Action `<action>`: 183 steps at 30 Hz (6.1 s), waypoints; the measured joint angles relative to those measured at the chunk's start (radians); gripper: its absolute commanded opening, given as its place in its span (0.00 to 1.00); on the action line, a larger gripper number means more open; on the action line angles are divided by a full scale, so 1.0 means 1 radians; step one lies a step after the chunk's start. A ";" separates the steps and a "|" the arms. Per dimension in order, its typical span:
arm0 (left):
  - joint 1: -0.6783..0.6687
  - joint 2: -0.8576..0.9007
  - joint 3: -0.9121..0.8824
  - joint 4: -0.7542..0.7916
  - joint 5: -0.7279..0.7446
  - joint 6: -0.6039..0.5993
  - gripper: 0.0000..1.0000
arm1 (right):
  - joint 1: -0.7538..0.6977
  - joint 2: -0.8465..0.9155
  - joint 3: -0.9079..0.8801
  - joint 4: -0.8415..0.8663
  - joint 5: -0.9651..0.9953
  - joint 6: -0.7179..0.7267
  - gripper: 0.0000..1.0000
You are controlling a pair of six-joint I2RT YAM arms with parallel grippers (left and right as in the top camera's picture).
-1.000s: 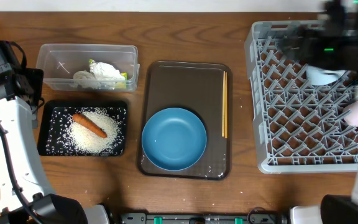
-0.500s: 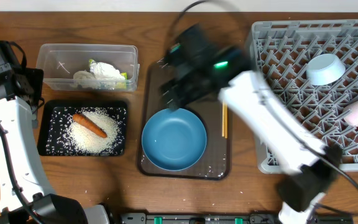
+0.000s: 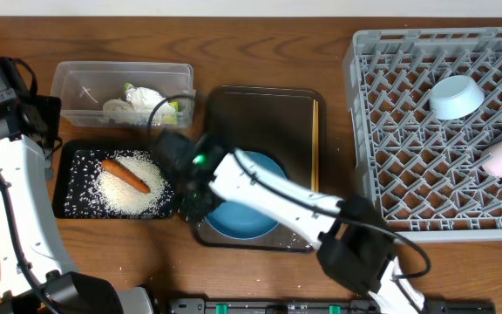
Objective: Sort waste into correct bins and load items into the dishwasher rack
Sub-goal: 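Move the right gripper to the teal plate's edge and grasp it, then lift the teal plate with the right gripper and set it in the rack, then lower the right gripper onto the wooden chopsticks on the brown tray and grasp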
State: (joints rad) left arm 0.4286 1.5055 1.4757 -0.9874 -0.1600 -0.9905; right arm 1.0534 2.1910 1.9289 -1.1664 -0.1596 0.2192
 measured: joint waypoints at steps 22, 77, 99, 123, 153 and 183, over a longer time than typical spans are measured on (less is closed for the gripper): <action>0.000 0.000 0.000 0.000 0.000 0.000 0.99 | 0.073 0.160 0.000 -0.006 0.216 0.112 0.09; 0.000 0.000 0.000 0.000 0.000 0.000 0.99 | -1.337 -0.243 -0.179 -0.534 -1.277 -0.845 0.01; 0.000 0.000 0.000 0.000 0.000 0.000 0.99 | -1.448 -0.263 -0.262 -0.536 -1.183 -0.828 0.01; 0.000 0.000 0.000 0.000 0.000 0.000 0.99 | -1.660 -0.330 -0.275 -0.435 -0.926 -0.682 0.57; 0.000 0.000 0.000 0.000 0.000 0.000 0.99 | -0.872 -0.785 -0.174 -0.101 -0.172 0.007 0.89; 0.000 0.000 0.000 0.000 0.000 0.000 0.99 | -0.518 -0.014 -0.190 0.071 0.260 0.349 0.58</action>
State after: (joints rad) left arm 0.4286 1.5055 1.4757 -0.9874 -0.1600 -0.9905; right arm 0.5358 2.1765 1.7386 -1.0958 0.1005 0.5682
